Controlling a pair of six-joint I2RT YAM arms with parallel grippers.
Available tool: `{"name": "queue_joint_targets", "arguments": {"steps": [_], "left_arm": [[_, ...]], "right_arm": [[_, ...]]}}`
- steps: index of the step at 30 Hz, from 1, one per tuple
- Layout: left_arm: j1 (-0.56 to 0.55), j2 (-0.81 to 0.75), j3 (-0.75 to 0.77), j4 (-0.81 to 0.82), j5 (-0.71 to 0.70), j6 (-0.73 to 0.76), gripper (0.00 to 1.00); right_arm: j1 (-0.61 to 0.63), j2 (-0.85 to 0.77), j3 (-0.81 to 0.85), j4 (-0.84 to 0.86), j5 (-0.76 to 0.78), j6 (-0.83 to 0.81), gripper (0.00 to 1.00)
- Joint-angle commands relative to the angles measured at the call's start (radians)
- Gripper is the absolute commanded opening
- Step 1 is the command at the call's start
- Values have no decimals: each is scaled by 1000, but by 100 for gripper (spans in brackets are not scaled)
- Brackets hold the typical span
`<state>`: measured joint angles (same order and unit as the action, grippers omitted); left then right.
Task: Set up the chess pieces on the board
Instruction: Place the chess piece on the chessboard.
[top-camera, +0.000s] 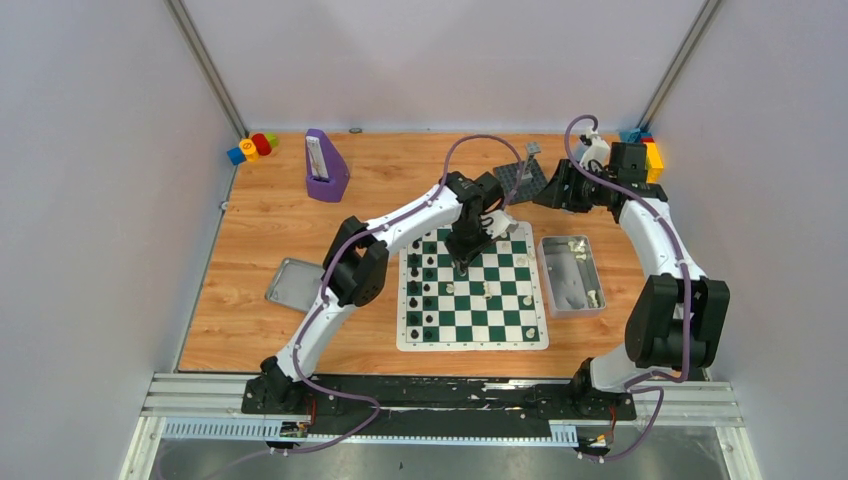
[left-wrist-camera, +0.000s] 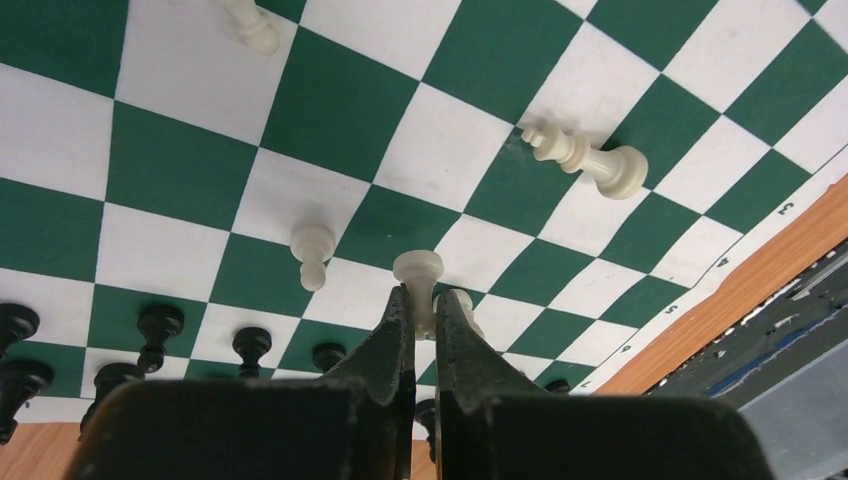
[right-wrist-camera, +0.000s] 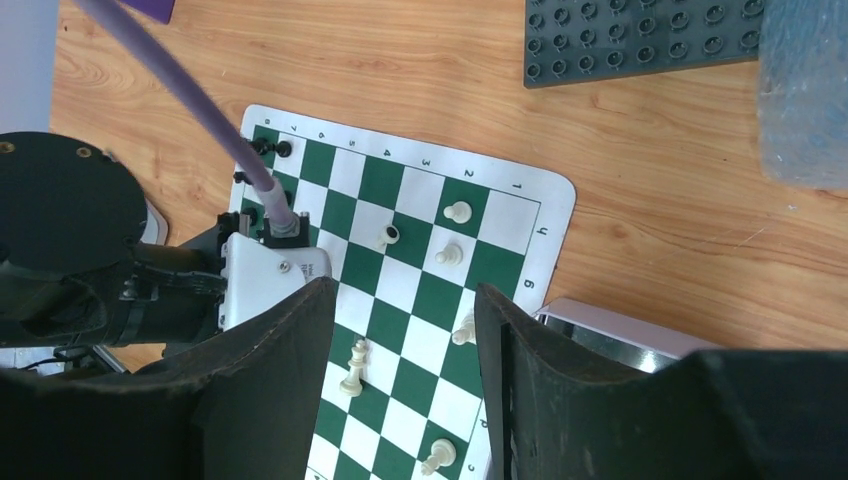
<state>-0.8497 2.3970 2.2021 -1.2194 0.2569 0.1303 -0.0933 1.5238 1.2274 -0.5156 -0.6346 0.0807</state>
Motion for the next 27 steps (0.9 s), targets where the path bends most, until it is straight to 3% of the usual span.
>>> {"name": "queue_joint_targets", "arguments": {"steps": [1, 11, 23, 27], "left_arm": [[-8, 32, 56, -74, -14, 40, 8], [-8, 80, 111, -93, -5, 49, 15], [-8, 40, 127, -68, -12, 41, 46], [-8, -8, 120, -67, -15, 47, 51]], "right_arm": [[-6, -54, -22, 52, -7, -32, 54], [-11, -40, -34, 57, -33, -29, 54], [-11, -44, -38, 28, -24, -63, 54], [-11, -52, -49, 12, -10, -75, 53]]}}
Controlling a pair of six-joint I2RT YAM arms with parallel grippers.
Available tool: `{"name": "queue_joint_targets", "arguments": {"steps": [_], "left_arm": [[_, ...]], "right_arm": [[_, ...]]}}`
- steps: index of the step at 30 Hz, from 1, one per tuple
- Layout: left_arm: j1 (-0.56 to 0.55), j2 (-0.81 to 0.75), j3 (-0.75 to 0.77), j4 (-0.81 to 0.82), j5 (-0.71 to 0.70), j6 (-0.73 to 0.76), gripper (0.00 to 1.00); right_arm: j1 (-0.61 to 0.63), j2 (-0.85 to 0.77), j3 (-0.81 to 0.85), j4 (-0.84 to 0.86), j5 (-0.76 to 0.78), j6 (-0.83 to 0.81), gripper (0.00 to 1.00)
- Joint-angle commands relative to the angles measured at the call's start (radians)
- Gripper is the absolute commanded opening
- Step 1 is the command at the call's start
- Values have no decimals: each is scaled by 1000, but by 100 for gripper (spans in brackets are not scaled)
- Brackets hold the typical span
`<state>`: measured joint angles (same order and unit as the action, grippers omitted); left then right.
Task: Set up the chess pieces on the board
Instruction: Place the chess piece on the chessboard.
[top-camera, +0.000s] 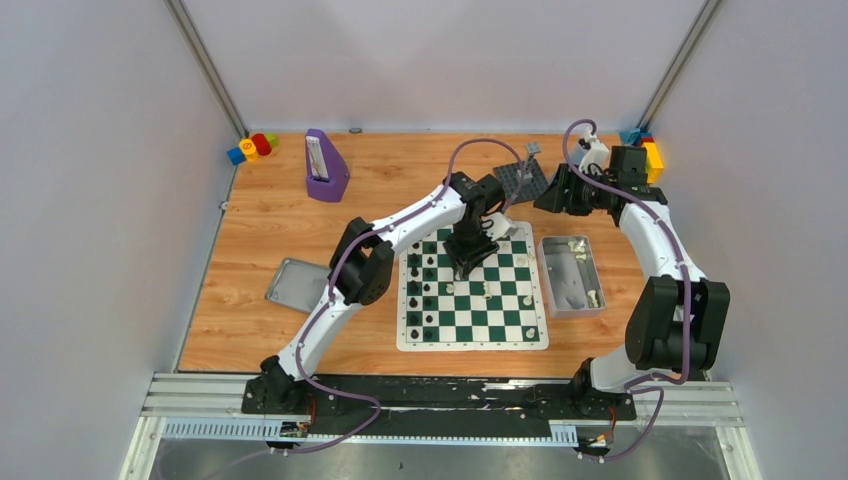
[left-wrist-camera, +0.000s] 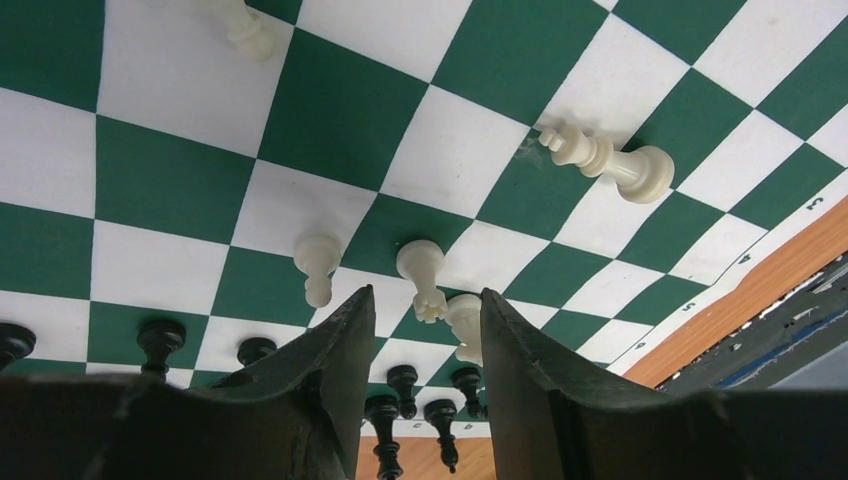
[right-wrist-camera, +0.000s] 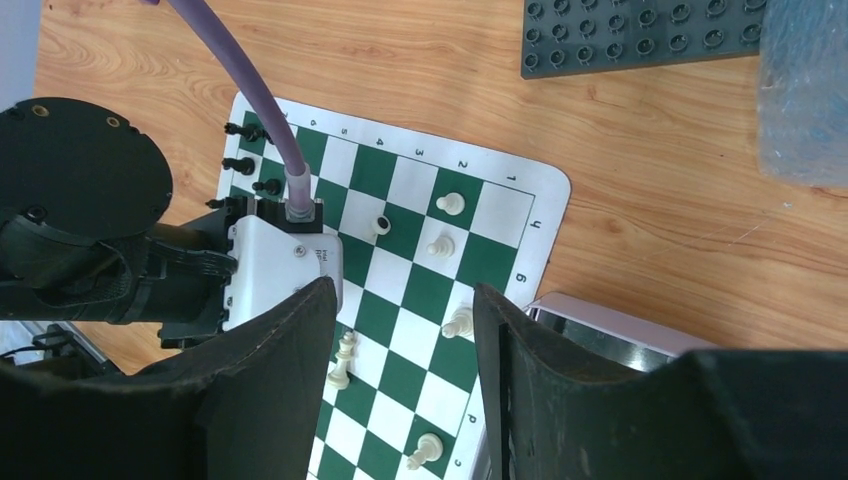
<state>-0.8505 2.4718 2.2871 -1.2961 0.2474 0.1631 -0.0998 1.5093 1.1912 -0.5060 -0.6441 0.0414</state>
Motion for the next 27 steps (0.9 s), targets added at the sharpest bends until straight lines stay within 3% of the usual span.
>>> {"name": "queue_joint_targets", "arguments": {"steps": [1, 5, 11, 18, 27], "left_arm": [[-5, -97, 21, 20, -7, 15, 52], [9, -248, -71, 92, -16, 25, 58], [71, -447, -252, 211, -15, 33, 69], [197, -615, -448, 321, 26, 11, 70], [375, -725, -525, 371, 76, -28, 70]], "right_arm": [[-5, -39, -17, 0, 2, -59, 53], [14, -46, -33, -3, -22, -115, 52], [110, -39, -48, -2, 67, -202, 52], [300, 0, -44, -4, 210, -311, 45], [466, 40, -74, -106, 266, -386, 43]]}}
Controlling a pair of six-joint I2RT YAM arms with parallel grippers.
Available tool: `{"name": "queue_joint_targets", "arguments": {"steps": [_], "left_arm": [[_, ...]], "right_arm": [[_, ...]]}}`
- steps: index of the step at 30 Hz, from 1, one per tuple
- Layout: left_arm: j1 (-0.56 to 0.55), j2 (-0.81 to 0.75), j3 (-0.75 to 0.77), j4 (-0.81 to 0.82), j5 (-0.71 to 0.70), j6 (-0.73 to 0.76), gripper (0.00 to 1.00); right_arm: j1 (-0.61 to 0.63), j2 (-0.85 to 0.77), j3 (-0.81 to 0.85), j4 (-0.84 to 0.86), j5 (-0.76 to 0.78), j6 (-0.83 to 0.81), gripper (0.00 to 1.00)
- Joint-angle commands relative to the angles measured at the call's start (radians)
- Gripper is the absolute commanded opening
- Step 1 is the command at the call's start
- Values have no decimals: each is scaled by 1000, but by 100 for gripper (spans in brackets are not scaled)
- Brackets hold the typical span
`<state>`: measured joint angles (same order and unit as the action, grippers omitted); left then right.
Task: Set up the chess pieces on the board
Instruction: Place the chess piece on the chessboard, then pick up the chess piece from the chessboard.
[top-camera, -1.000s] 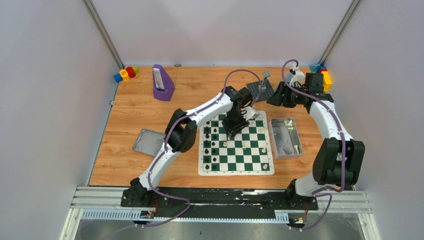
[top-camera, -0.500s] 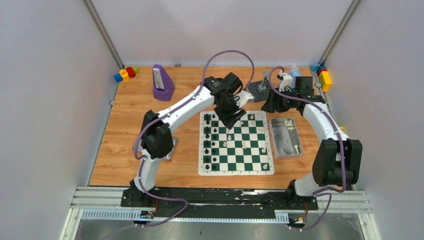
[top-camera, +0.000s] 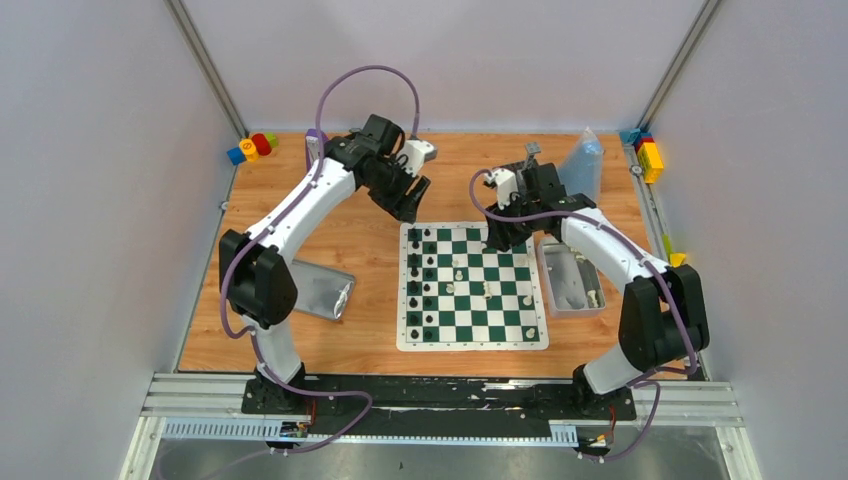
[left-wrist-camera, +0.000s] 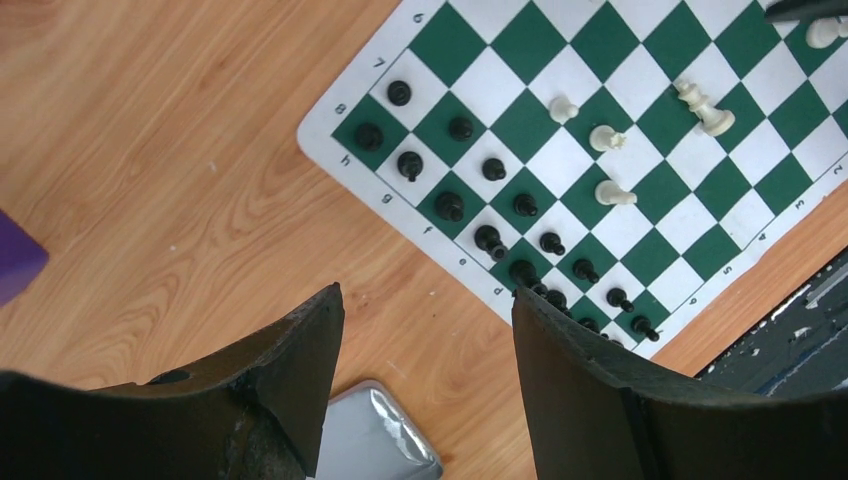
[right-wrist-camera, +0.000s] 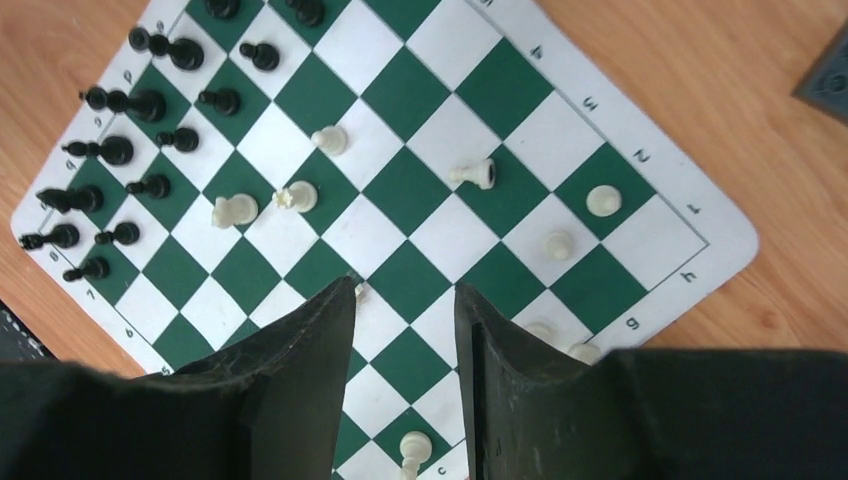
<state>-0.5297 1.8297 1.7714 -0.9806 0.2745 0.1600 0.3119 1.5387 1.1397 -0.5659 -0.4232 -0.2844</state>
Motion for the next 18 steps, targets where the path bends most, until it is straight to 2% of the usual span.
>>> {"name": "queue_joint_targets", "arguments": {"steps": [1, 10, 18], "left_arm": [[66, -90, -11, 58, 59, -33, 71], [146, -139, -44, 71, 65, -45, 71], [168, -172, -67, 79, 63, -42, 73]], "right_arm": [[74, 14, -29, -46, 43, -63, 44], [223, 134, 12, -40, 53, -81, 49], [276, 235, 66, -21, 95, -85, 50]]}}
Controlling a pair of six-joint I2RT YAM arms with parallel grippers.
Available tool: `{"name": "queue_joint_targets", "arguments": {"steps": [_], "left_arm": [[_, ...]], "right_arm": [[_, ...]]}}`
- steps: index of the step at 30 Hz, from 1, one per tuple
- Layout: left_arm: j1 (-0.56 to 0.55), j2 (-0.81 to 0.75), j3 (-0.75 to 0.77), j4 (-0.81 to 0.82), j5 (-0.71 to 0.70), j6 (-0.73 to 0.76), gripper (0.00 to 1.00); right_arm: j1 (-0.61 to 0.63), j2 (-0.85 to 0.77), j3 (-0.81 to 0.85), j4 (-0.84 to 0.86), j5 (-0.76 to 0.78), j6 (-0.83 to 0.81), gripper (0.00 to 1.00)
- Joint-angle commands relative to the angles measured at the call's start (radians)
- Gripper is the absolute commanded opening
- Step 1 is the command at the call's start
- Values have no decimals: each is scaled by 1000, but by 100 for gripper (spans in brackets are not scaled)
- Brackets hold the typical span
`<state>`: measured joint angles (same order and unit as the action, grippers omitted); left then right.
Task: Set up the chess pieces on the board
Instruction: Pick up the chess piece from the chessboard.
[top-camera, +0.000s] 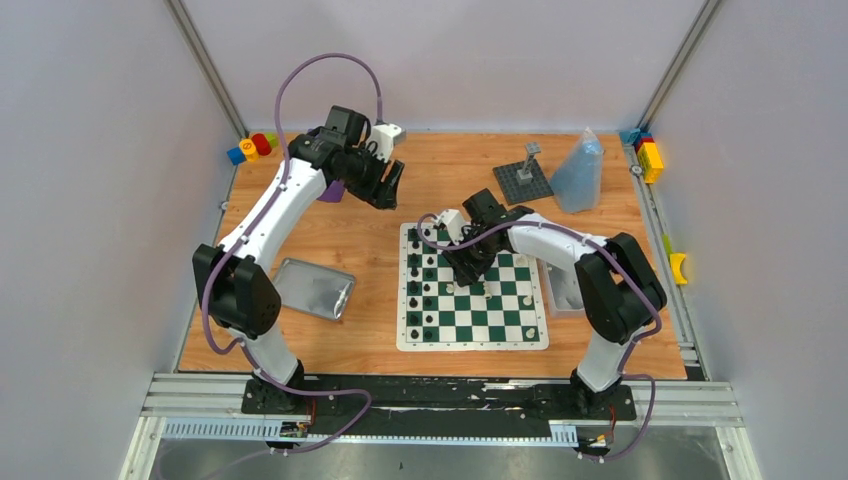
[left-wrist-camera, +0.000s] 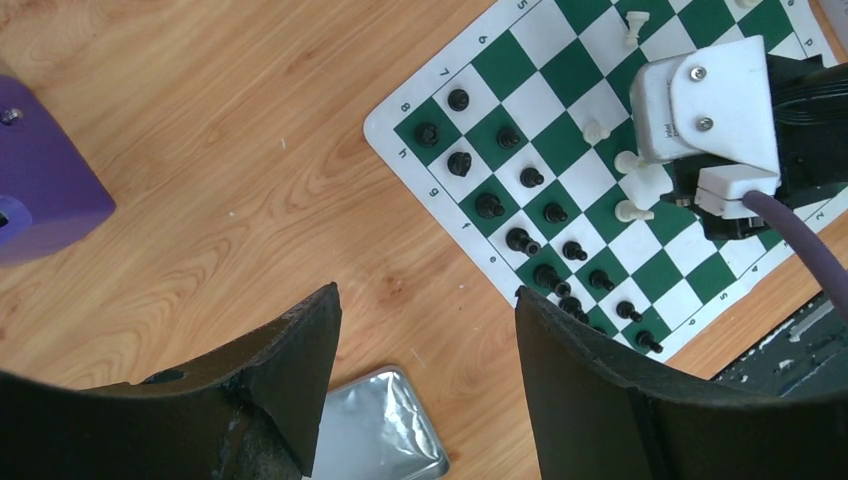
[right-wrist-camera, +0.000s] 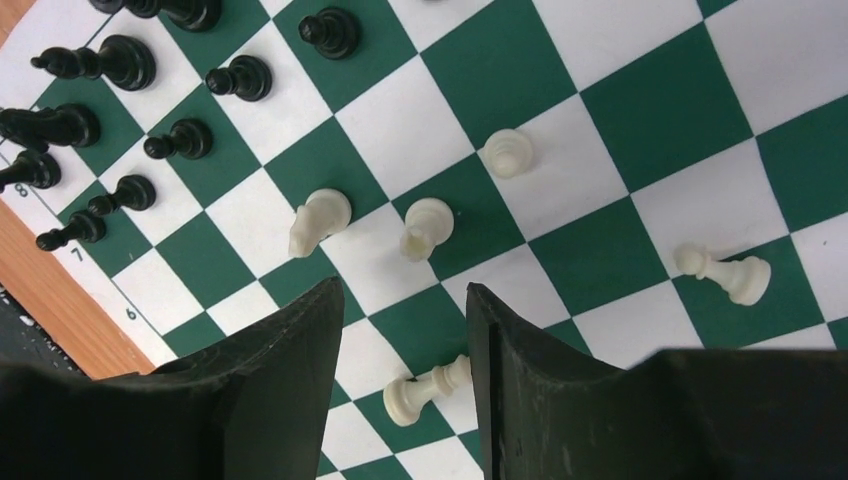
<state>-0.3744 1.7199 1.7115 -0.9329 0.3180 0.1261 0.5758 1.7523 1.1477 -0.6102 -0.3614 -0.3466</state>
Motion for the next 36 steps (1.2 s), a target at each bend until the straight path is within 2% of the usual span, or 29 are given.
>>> {"name": "queue_joint_targets", "arguments": {"steps": [1, 14, 18, 25, 30, 36], "left_arm": [[15, -63, -10, 32, 20, -7, 73], [22, -77, -14, 35, 30, -6, 73], [23, -80, -18, 38, 32, -8, 73], [27, -81, -20, 40, 32, -8, 74], [28, -86, -24, 40, 33, -8, 74], [28, -83, -19, 41, 39, -8, 74]], "right_arm": [[15, 30, 64, 26, 41, -23, 50], [34, 87, 115, 30, 46, -27, 46], [35, 98, 120, 29, 41, -26, 36], [30, 70, 127, 12, 47, -21, 11], [-5, -12, 127, -52, 44, -19, 4], [-94, -104, 140, -90, 135, -42, 2]]}}
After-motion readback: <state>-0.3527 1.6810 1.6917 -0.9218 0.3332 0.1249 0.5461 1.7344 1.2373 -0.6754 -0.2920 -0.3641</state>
